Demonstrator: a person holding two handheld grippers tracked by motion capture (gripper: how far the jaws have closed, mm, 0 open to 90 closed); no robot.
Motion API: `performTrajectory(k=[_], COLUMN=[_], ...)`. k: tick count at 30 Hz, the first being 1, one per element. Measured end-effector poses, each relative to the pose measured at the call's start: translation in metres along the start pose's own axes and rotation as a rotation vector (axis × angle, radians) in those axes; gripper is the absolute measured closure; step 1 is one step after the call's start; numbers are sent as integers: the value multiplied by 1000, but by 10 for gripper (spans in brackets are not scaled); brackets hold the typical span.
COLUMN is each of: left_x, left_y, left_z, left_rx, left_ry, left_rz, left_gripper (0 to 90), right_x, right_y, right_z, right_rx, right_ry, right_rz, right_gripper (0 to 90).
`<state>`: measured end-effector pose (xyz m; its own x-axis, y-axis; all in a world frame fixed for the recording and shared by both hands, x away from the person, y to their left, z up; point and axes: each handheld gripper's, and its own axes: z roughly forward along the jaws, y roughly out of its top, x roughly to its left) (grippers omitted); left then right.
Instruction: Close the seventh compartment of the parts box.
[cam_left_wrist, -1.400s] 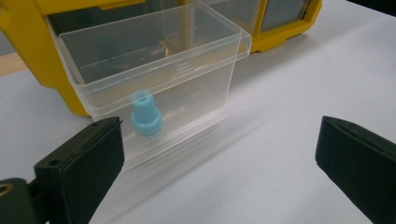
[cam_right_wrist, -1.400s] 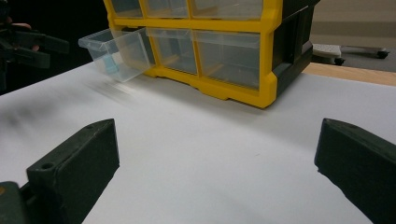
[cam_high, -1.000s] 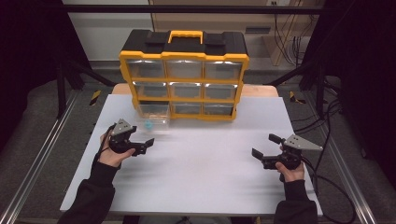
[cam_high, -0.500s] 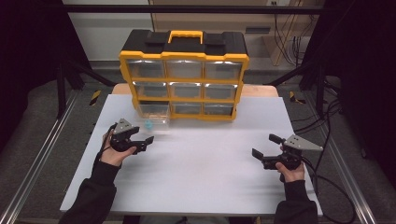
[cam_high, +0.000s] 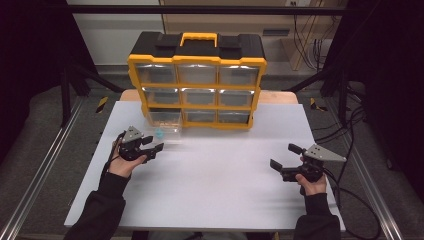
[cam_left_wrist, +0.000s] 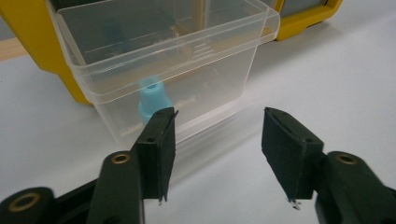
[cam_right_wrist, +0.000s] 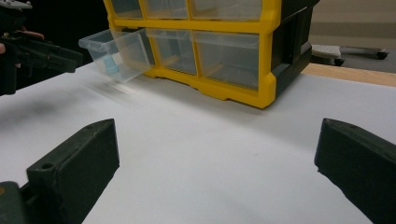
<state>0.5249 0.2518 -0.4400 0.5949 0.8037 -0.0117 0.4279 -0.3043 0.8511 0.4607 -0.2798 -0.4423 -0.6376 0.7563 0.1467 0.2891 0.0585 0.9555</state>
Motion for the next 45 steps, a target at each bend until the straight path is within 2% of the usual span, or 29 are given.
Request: performTrajectory(k=[13,21,26,40,45], left_x=[0,-1,0,1,1], left_y=[1,3,3,4,5], left_z=[4,7,7,12,14], left_rx=[0,0,2,14,22], left_ry=[-1,3,6,28,33], left_rz=[-3,27,30,45,48], left_gripper=[623,711,776,888,896], right_x=[0,0,0,0,0], right_y=[0,0,0,0,0], right_z=[0,0,0,-1,0], right_rx=[-2,0,-2,-2,0], right_ry=[-1,-1,-1,-4,-5], right_rz=[-1,-4,-2,-3,-1], right_gripper=[3,3,3,3,3])
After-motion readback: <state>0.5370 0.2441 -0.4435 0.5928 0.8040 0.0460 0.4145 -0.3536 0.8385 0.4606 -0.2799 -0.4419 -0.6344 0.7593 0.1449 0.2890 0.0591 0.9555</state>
